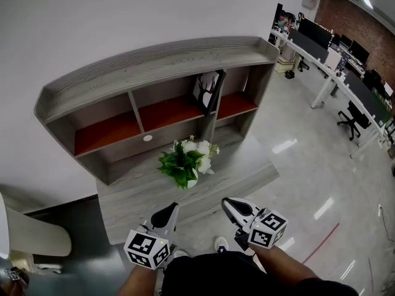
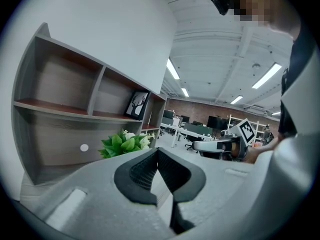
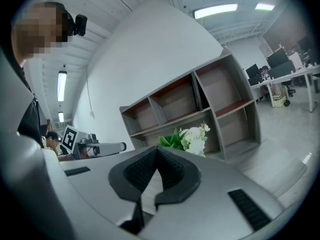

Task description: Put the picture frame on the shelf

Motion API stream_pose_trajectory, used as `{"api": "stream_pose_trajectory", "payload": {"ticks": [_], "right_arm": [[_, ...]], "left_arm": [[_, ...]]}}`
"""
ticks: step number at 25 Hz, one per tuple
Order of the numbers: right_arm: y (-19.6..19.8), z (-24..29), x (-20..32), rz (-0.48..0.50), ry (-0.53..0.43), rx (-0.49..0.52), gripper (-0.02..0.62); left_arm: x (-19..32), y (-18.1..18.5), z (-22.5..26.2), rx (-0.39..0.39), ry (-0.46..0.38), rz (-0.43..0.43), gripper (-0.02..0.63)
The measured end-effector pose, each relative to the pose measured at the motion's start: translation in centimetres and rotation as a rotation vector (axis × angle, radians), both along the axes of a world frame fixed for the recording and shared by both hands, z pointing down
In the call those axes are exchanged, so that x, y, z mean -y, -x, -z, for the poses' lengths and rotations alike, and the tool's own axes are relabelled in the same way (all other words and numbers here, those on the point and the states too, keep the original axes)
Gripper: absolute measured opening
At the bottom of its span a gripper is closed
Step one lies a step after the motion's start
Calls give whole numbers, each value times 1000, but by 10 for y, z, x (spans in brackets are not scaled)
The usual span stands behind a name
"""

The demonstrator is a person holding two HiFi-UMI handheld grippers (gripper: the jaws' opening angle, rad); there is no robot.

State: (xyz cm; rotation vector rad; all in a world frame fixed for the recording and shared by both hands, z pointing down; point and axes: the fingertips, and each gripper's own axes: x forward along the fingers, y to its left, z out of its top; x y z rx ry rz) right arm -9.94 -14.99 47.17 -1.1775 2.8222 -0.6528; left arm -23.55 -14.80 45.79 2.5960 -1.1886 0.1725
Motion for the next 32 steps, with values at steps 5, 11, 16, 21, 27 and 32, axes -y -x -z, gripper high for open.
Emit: {"api": "stream_pose_trajectory", "payload": {"ticks": [5, 11, 16, 21, 27, 32], "right_arm": [[-3, 0, 4, 25, 5, 15, 14], [-6, -1, 6, 33, 16, 26, 14], [-4, -2, 5, 48, 19, 27, 14], [-5, -2, 4, 50, 19, 25, 14], [-3, -1, 5, 55, 6, 24, 14], [-4, -1, 5, 52, 8, 17, 14]], "left_arm": [[3, -5, -1, 7, 4, 15, 9], [2, -12, 0, 14, 2, 15, 9], [0, -17, 1, 19, 0, 7, 9], [0, -15, 2, 23, -3, 11, 9], [2, -16, 0, 22, -4, 9, 9], [2, -15, 0, 22, -2, 10, 9]]}}
